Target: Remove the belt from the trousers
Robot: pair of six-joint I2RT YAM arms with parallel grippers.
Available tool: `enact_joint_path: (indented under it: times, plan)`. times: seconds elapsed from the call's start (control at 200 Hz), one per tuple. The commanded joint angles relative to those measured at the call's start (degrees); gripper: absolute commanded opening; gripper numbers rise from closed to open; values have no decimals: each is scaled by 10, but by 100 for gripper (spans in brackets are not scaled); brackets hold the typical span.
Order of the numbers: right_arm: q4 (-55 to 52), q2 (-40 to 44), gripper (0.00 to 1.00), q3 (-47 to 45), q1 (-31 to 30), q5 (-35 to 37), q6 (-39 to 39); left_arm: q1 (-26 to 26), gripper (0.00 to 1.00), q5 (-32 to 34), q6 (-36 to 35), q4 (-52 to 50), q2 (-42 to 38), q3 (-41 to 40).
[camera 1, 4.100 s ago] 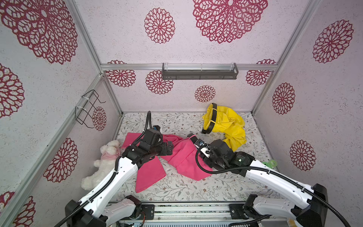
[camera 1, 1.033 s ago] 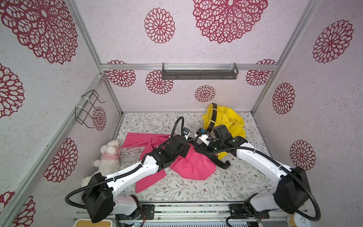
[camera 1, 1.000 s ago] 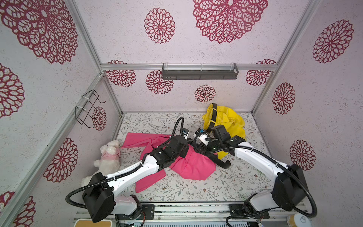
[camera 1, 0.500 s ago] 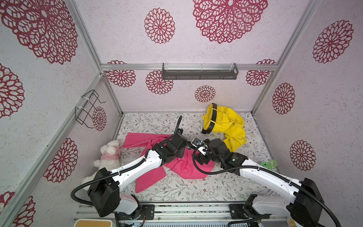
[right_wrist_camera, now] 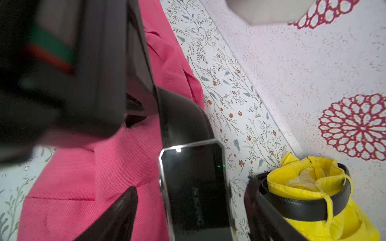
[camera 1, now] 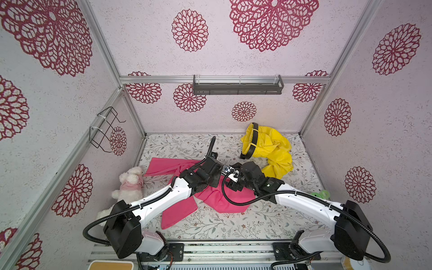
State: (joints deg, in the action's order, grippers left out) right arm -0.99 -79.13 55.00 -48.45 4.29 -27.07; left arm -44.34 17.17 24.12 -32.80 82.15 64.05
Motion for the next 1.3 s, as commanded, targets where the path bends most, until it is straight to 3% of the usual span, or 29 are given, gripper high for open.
enact_joint_path:
  times: [0.0, 0.2, 0.535, 0.781, 0.926, 1.126, 1.296]
  plan:
    - [39, -10, 73, 25, -2, -4, -23, 3, 0, -23, 11, -1, -21, -5]
    - [40, -16, 31, 37, 4, -38, -9, 7, 0, -27, 14, 2, -29, -19]
    - [64, 82, 0, -35, 96, -156, 99, 56, 0, -32, 30, 32, -46, -98]
    - [60, 165, 0, -91, 164, -153, 163, 138, 0, -30, 33, 40, -71, -148]
    - [33, 200, 0, -104, 192, -132, 178, 194, 0, 4, 55, 27, -100, -168]
    - [3, 238, 0, -113, 228, -138, 190, 324, 0, -58, 122, 66, -181, -230]
    - [-35, 217, 0, -83, 225, -188, 176, 325, 0, -110, 108, 71, -175, -219]
